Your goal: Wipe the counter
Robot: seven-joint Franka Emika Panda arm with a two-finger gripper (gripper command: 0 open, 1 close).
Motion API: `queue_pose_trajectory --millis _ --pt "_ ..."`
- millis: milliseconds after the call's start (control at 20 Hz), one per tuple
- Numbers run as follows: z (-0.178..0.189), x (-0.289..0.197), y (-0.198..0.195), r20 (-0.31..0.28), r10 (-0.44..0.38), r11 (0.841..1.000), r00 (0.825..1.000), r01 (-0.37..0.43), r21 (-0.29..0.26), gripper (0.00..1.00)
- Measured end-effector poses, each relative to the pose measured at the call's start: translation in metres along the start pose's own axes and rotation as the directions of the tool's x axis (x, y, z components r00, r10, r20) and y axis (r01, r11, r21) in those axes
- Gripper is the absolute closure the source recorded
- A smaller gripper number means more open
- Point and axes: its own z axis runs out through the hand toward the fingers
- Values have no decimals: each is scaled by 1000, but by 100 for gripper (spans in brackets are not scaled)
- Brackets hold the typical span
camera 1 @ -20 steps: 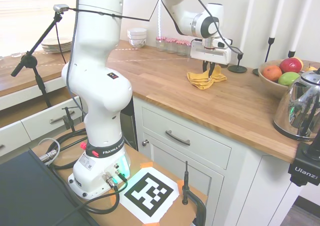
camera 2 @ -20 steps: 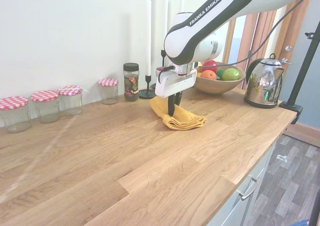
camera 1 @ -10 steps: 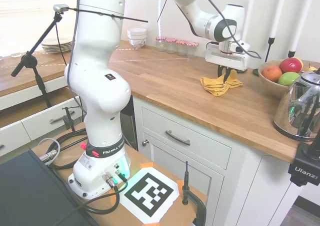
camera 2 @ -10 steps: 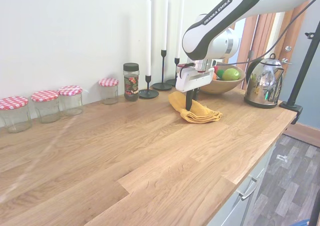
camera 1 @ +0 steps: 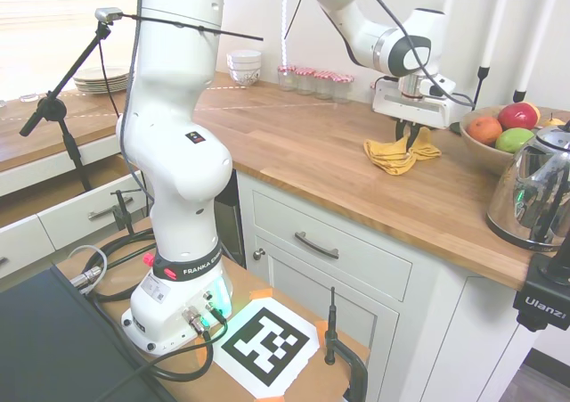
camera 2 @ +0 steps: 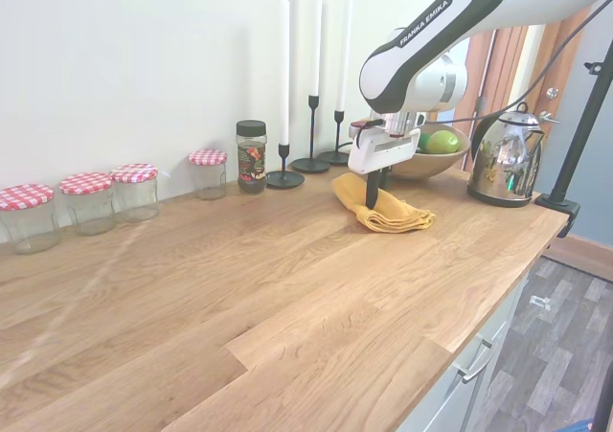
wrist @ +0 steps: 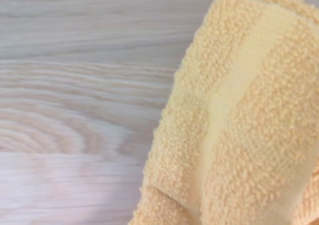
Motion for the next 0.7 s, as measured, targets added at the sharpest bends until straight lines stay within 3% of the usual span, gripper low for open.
queue_pose_trajectory --millis 700 --pt "4 -85 -122 -23 -100 994 995 99 -39 100"
